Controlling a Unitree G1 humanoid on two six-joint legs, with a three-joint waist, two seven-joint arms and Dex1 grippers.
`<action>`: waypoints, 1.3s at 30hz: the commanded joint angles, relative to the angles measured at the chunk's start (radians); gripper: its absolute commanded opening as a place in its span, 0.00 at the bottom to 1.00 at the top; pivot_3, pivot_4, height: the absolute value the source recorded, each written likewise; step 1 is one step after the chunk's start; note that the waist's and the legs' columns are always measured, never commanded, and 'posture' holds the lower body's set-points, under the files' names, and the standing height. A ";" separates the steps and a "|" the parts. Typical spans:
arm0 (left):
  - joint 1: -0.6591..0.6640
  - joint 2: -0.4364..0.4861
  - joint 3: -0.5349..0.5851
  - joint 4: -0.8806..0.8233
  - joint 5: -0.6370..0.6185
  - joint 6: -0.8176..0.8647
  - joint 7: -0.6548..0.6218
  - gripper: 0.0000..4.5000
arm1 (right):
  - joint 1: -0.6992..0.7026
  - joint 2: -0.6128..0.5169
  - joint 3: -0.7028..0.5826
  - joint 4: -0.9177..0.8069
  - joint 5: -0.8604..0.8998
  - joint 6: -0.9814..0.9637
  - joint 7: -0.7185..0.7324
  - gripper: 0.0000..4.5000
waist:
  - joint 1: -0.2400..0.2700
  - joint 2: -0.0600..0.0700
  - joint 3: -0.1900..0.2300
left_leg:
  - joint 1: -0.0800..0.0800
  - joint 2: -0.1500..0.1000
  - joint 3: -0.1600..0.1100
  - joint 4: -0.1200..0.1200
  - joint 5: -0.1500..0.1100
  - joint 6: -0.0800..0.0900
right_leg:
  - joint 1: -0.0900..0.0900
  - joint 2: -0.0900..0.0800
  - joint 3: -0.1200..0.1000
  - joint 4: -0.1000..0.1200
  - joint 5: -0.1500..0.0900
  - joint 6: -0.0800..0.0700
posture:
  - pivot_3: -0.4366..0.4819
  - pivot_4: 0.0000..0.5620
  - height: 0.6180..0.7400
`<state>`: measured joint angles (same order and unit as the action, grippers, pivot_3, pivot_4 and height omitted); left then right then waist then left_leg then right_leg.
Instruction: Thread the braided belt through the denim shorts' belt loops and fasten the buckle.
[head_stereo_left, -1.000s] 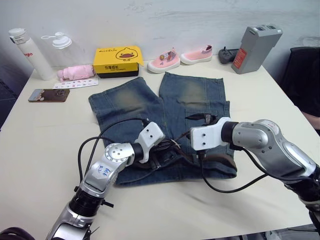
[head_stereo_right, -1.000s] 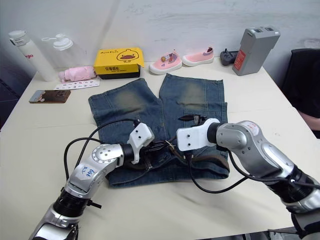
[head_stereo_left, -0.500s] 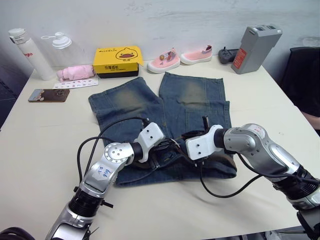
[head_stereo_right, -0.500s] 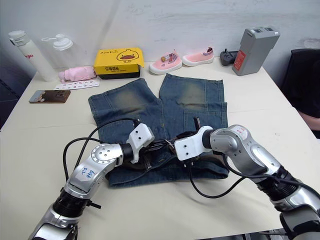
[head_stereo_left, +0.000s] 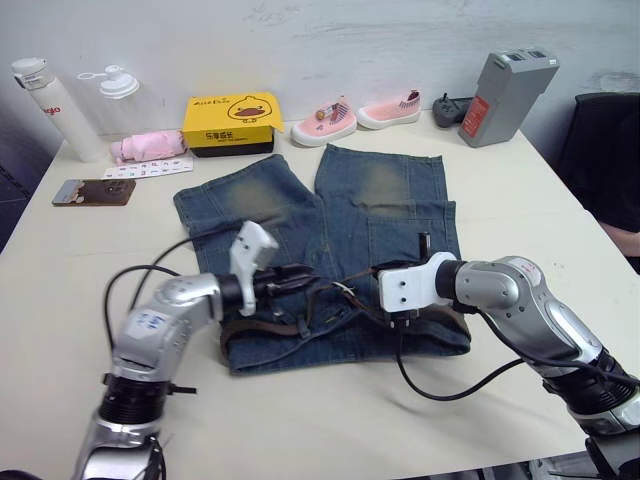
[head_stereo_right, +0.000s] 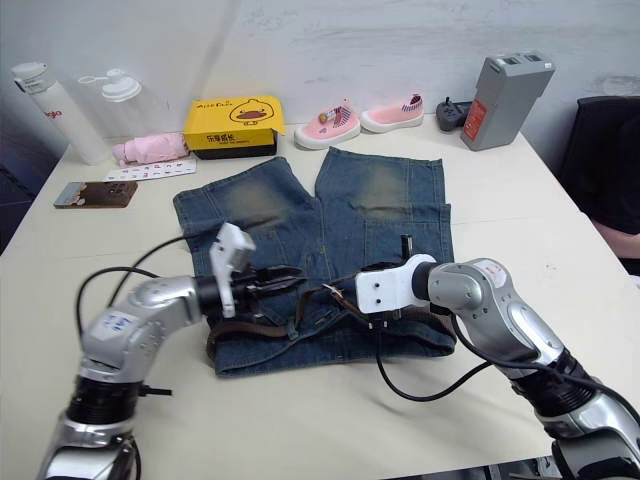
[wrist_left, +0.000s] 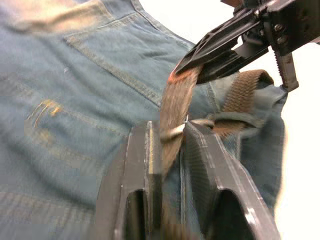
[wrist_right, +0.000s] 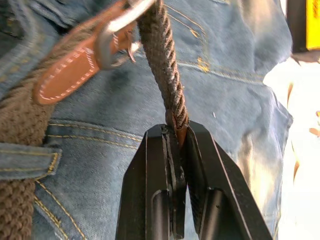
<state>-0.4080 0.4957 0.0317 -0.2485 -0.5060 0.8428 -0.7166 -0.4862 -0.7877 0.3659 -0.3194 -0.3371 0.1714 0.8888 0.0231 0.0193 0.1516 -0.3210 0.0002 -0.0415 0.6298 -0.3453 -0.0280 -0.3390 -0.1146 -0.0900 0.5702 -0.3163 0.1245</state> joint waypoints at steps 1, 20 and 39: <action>-0.037 0.062 0.035 0.129 0.038 -0.060 -0.025 0.26 | 0.015 0.015 -0.048 -0.071 -0.011 0.040 -0.017 0.00 | 0.000 0.000 0.000 | 0.000 0.000 0.000 0.000 0.000 0.000 | 0.000 0.000 0.000 0.000 0.000 0.000 | 0.48 0.27 0.77; -0.041 0.137 -0.223 0.507 0.402 -0.528 -0.150 0.99 | 0.058 0.089 -0.481 -0.270 0.252 0.319 -0.061 0.00 | 0.002 0.004 -0.003 | 0.001 -0.002 0.000 0.000 0.000 0.000 | 0.000 -0.002 0.000 0.004 0.000 0.000 | 0.48 0.27 0.77; -0.038 0.120 0.013 0.166 -0.012 -0.267 -0.291 0.99 | 0.073 0.065 -0.166 -0.338 0.171 0.361 -0.137 0.00 | -0.001 0.000 -0.001 | -0.001 -0.001 -0.001 0.000 0.000 0.001 | -0.003 -0.002 0.001 0.004 0.000 0.000 | 0.48 0.27 0.77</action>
<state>-0.4633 0.6041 0.0151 -0.0077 -0.4634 0.5336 -0.9990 -0.3914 -0.7231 0.1938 -0.6535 -0.1287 0.5321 0.7783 0.0217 0.0197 0.1507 -0.3212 -0.0012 -0.0430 0.6294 -0.3455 -0.0274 -0.3411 -0.1162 -0.0888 0.5740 -0.3164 0.1244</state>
